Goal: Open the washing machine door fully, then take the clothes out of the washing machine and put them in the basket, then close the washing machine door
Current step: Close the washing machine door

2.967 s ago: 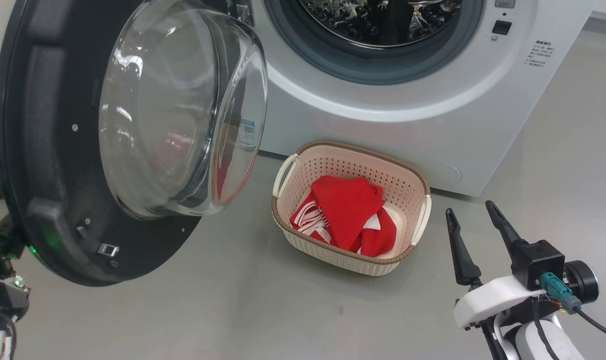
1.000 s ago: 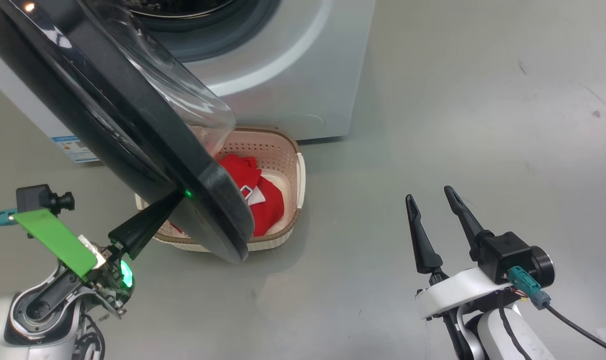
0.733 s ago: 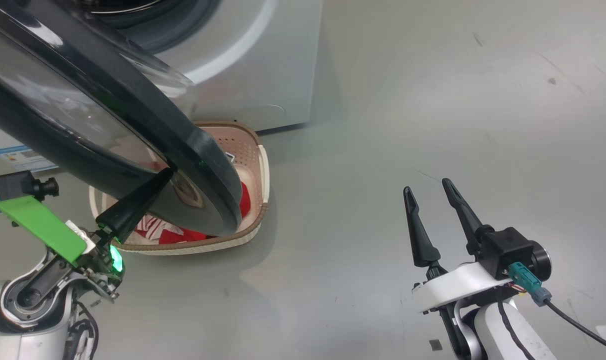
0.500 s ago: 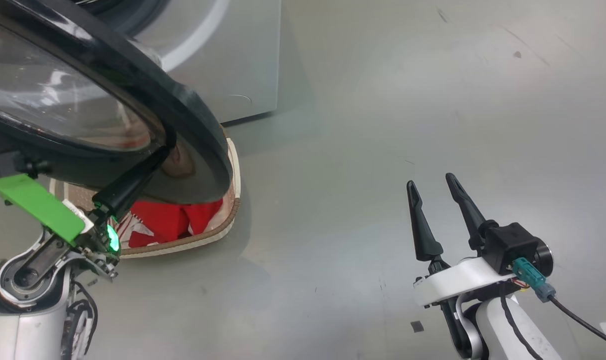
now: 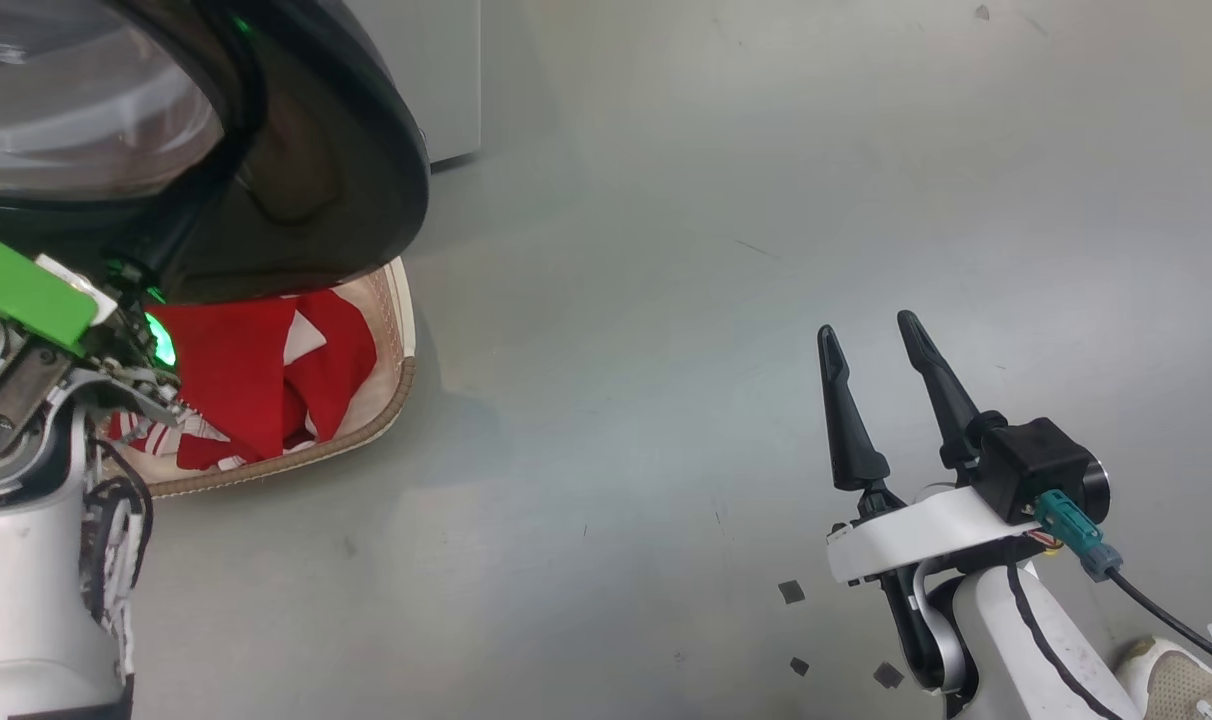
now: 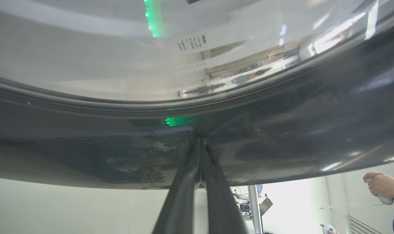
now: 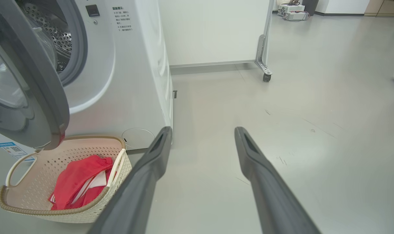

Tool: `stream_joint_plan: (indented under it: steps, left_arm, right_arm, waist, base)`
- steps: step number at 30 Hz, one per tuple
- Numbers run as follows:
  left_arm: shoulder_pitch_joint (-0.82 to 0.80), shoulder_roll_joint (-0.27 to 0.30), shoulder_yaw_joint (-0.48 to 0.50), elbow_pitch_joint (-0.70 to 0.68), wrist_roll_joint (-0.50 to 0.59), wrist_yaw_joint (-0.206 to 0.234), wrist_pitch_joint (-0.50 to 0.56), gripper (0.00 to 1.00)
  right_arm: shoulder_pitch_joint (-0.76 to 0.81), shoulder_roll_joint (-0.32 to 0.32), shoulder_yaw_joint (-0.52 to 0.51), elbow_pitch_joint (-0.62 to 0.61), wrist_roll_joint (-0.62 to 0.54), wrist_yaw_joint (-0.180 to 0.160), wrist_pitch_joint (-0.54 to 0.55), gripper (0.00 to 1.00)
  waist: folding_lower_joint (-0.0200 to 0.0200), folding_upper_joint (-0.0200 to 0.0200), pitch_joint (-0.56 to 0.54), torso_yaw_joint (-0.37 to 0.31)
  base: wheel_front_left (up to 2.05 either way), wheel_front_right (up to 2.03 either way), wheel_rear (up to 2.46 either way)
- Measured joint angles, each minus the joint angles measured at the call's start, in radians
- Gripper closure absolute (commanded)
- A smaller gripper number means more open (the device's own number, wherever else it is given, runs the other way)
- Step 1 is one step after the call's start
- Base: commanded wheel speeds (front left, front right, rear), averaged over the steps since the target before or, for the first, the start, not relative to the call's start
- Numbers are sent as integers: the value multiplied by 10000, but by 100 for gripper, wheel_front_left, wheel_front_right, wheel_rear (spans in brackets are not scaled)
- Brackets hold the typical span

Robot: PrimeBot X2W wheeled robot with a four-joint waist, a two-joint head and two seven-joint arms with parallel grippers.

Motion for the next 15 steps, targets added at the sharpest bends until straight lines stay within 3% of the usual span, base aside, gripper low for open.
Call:
stream_joint_plan:
  steps: [15]
  left_arm:
    - [-1791,-104,324,1204,297,-40,-970,100]
  right_arm:
    - [-377,23,128,261,13,2,-86,0]
  waist:
    - [0,0,360,-175]
  base:
    - [0,0,0]
